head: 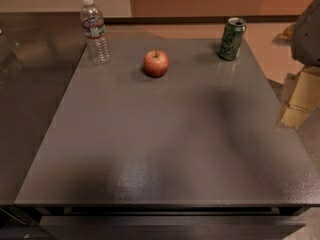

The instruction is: Pick apple

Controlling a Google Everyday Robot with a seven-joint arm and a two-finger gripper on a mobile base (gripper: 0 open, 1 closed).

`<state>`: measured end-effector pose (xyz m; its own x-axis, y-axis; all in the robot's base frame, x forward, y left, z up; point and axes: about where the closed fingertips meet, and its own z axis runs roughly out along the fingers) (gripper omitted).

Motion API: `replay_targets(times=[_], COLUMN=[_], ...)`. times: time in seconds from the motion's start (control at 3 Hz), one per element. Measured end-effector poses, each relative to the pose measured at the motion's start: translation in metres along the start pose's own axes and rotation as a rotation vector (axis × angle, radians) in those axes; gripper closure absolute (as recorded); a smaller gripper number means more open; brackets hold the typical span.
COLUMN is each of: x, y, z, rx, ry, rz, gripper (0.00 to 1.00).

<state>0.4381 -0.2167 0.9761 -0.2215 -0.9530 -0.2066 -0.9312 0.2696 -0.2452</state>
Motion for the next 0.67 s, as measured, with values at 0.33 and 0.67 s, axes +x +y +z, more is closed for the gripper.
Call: replay_targets(times=[0.33,0.67], x=[-0.005,-0.02], y=[-0.003,-0.012], z=[0.001,0.01], rx=[0.007,0.021], ry=[-0.016,-0.063], rz=[-0.009,-0.031], gripper=[0.0,0.0])
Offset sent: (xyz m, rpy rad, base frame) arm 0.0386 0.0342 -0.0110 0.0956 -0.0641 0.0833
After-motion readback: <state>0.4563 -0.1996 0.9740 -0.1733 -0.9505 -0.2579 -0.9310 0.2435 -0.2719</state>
